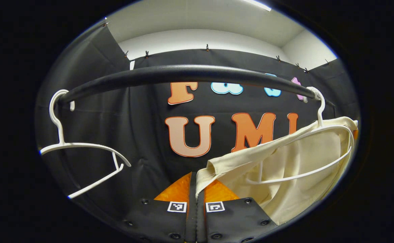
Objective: Grasp the clothes on the hanger with both hands and then place them into the laundry hamper below.
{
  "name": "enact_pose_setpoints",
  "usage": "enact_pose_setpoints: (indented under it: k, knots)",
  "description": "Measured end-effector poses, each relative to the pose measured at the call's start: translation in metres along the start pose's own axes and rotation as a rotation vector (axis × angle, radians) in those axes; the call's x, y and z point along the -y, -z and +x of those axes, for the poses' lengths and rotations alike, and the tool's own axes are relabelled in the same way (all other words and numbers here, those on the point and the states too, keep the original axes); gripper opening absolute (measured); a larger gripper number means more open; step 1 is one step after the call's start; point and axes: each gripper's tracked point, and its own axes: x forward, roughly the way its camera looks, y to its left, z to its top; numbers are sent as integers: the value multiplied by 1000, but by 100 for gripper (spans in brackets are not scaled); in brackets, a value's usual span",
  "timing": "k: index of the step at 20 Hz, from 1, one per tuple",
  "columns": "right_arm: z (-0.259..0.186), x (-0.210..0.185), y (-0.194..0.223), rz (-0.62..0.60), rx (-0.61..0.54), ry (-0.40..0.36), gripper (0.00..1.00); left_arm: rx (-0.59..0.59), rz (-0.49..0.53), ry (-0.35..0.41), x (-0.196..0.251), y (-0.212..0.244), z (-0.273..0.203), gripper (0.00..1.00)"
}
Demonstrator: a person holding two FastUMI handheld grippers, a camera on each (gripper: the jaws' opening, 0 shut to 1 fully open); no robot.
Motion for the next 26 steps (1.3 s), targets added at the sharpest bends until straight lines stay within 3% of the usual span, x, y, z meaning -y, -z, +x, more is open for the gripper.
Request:
enact_pose_setpoints:
  k: [10,16,22,26]
  knots:
    - [11,7,45,69,-66,-21,0,-65,29,-15,1,31,7,9]
    - [19,9,74,118,-106,-23,0,-122,-9,-45,-5,55,17,7]
    - [17,13,112,128,-176,-6,0,-222,-19,-67,-19,103,4,7]
    - [13,12,130,120,-207,6,0,-244,28,-60,-20,120,-9,7]
